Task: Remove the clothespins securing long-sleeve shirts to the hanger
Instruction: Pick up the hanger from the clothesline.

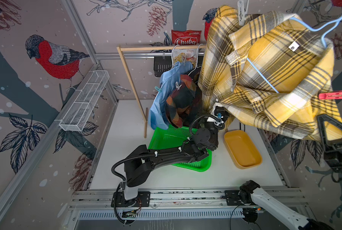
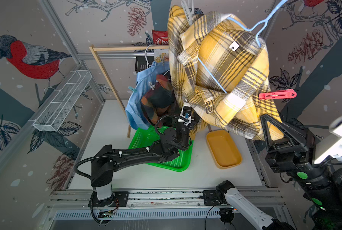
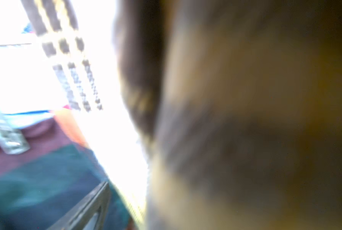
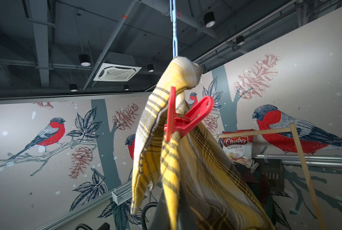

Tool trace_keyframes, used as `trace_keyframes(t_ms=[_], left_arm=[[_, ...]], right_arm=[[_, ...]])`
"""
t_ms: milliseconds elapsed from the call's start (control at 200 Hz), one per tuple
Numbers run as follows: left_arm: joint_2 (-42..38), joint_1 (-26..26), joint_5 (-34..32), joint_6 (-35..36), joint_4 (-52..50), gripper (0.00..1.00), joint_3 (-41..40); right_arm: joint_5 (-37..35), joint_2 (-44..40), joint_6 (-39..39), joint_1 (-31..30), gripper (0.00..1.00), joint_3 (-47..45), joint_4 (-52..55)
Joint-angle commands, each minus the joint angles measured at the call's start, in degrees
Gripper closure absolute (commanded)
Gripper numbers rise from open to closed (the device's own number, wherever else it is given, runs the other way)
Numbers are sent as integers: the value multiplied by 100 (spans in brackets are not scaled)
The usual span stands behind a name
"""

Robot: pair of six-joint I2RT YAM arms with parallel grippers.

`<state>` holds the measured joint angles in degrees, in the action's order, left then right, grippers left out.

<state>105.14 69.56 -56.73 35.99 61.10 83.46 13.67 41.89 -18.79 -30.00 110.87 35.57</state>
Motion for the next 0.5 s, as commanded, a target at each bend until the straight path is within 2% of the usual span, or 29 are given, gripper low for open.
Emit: trace_keyframes(t_ms=[0,130,320,491], left_arm=[[-361,-21,-385,365,377,4,-321],[-878,21,-543,249,207,4,-873],[-1502,196,-909,-504,-709,4,-1450],[-1992,358,-1216,-1274,-1345,5,-2170]], right_arm=[[376,10,-168,-24,100,44,-794],[619,-10,-311,-28,100,-8,-827],[948,-38,-491,45,100,-210,-745],[1251,-197,-684,197,100,-828,-790]])
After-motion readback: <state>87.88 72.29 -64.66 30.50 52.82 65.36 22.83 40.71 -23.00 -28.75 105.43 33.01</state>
